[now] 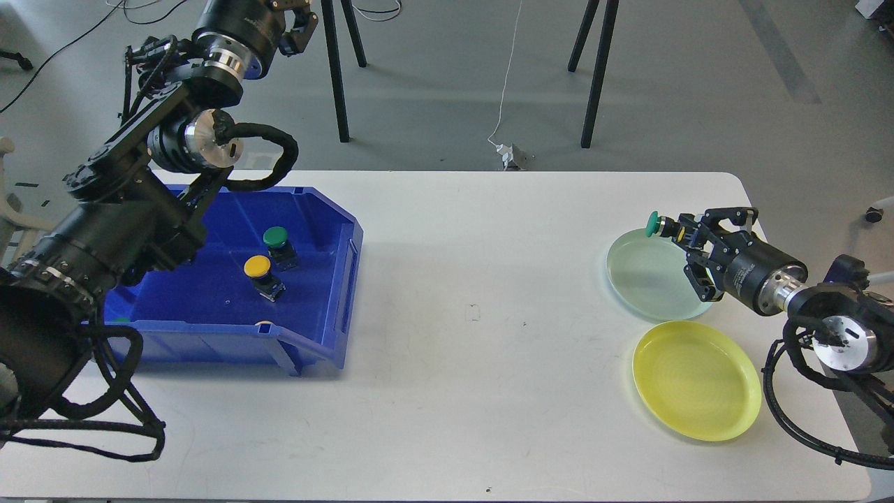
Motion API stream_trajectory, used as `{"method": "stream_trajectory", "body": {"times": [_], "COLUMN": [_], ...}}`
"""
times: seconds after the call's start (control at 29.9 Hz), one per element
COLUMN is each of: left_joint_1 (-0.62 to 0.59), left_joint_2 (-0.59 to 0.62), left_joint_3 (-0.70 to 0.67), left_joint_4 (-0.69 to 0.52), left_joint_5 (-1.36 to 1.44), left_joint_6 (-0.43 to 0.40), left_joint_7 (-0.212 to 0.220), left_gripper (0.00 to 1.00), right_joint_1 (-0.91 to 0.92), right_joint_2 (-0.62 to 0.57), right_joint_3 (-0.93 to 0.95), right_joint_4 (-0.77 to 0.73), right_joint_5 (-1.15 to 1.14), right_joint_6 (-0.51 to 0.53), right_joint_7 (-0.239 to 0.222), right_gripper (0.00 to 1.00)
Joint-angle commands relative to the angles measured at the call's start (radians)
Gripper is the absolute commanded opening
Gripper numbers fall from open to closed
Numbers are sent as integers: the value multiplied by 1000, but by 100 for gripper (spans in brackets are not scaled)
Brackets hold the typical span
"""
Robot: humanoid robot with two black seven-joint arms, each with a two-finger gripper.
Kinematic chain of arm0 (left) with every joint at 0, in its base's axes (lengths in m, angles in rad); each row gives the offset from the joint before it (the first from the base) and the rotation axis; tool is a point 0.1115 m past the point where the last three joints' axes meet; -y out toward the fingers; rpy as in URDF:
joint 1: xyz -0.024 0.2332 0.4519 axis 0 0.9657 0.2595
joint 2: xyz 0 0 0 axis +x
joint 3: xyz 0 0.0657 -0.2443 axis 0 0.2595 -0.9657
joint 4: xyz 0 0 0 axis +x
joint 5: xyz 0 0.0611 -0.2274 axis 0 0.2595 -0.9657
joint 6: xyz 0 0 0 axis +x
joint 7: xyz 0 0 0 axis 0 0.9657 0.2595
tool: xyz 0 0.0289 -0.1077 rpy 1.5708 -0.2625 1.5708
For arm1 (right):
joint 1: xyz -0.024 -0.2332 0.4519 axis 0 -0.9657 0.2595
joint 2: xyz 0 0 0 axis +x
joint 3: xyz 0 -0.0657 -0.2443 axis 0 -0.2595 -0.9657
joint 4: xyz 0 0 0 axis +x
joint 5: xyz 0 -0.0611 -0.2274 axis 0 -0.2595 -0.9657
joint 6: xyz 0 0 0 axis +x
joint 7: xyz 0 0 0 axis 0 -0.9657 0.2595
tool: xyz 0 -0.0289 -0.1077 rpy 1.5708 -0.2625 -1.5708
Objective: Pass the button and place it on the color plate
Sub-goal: 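Lower the button onto the pale green plate and open the right gripper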
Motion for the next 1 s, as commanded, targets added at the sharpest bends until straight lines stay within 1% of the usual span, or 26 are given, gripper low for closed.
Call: {"method": "stream_trajectory", "body": {"times": [0.0, 0.27, 0.33, 0.43, 0.57, 0.67, 0.84, 0.97], "left_joint_1": [0, -2, -2, -3, -9, -11, -13, -16], "left_joint_2": [0, 0, -2, -2, -2, -2, -2, -2], "left_joint_3": [-2, 0, 0, 0, 1, 1, 4, 7], "left_joint_4": [0, 0, 0, 0, 0, -2, -3, -3], "left_joint_5": [-11, -11, -11, -11, -11, -11, -8, -5], "left_joint_6": [-2, -2, -2, 0, 1, -3, -3, 0], "left_joint_7": [-3, -1, 0, 2, 2, 3, 2, 2], "left_gripper": [98, 98, 98, 98, 98, 98, 99, 99], "right_joint_1": [22, 63, 71, 71, 71, 71, 71, 71], "right_joint_2": [61, 183, 204, 216, 216, 216, 216, 210], "right_joint_3": [-10, -13, -15, -15, -15, -15, -13, -13], "right_joint_4": [-122, -315, -340, -357, -361, -364, -364, -364], "right_joint_5": [1, 1, 1, -1, -1, -1, -1, 4], "right_joint_6": [5, 9, 11, 11, 9, 8, 6, 6], "right_joint_7": [-1, -21, -22, -22, -29, -50, -53, -56], "right_gripper": [20, 22, 22, 23, 33, 34, 36, 44]}}
